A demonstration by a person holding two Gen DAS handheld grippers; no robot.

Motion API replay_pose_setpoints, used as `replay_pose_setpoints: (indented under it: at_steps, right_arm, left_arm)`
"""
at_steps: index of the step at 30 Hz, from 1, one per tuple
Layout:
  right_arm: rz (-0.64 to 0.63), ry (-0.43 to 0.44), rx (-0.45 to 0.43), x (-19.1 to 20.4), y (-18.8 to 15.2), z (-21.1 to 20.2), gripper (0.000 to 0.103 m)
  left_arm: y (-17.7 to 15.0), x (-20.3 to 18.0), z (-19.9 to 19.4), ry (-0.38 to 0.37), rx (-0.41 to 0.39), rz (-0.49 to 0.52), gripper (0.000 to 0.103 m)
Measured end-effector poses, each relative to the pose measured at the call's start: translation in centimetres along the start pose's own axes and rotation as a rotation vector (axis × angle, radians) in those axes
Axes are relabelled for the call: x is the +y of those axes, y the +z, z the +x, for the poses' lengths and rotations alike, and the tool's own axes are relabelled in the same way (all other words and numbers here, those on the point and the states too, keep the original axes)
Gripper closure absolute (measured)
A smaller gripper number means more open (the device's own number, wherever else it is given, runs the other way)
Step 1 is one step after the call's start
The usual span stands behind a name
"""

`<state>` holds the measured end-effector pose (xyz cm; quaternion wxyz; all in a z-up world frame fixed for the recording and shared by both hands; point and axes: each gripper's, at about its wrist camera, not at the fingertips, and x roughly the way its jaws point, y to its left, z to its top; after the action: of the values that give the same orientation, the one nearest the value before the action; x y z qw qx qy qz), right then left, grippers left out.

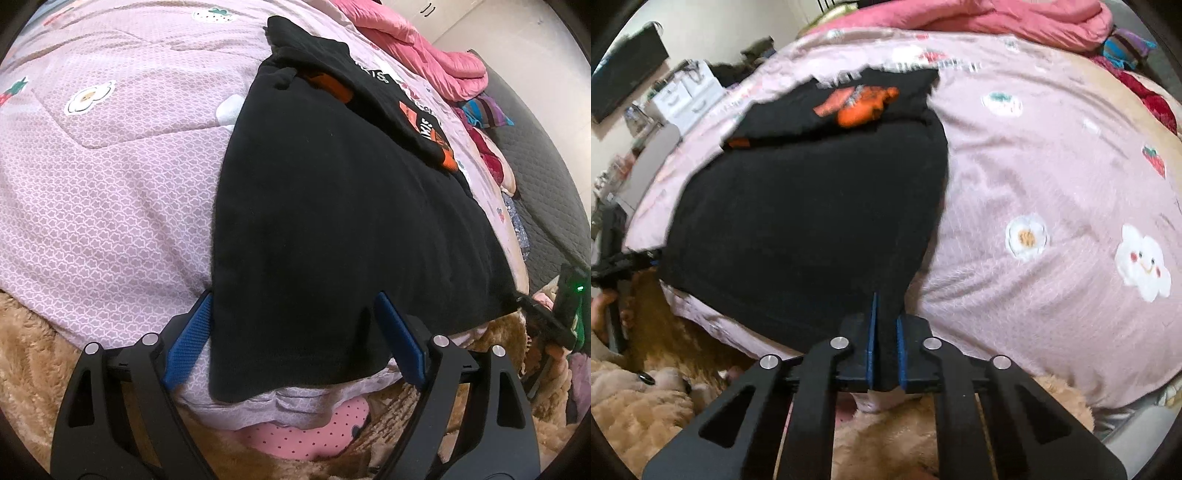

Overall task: Fold small clothes
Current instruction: 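Close the right tool on the hem edge while the left tool closes beside it, then lift the hem with both tools and fold it toward the collar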

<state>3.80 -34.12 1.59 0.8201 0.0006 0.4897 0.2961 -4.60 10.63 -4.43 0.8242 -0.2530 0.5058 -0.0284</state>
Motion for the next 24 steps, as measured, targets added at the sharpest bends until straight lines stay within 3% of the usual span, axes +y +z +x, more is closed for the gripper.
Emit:
replay_pose_setpoints:
  at_steps: [4, 6, 8, 10, 19, 24]
  right_arm:
    - [-0.021, 0.076, -0.125, 1.0, 1.7, -2.2, 0.096]
    - [-0.022, 0.097, -0.161, 1.2, 2.4, -2.7, 0.096]
    - [-0.014, 0.111, -0.196, 1.2, 3.1, -3.0, 0.096]
    - [0.004, 0.114, -0.220, 0.9, 3.9, -3.0, 0.096]
    - [0.082, 0.108, -0.312, -0.6, 5.4, -4.0, 0.097]
    - [0.137, 0.113, -0.370, -1.6, 6.5, -4.7, 0.097]
  left_arm:
    - [0.0, 0.6, -0.5, 0.010, -0.006, -0.022, 0.042]
    - [0.0, 1.1, -0.8, 0.010, -0.013, -0.043, 0.057]
    - [-0.1, 1.7, -1.3, -0.004, -0.021, -0.064, 0.084]
    - [0.1, 2.0, -1.9, -0.050, -0.037, -0.072, 0.097]
    - [5.0, 1.0, -7.2, -0.130, -0.210, 0.000, 0.101]
    - [7.7, -0.6, -8.6, -0.133, -0.291, 0.057, 0.101]
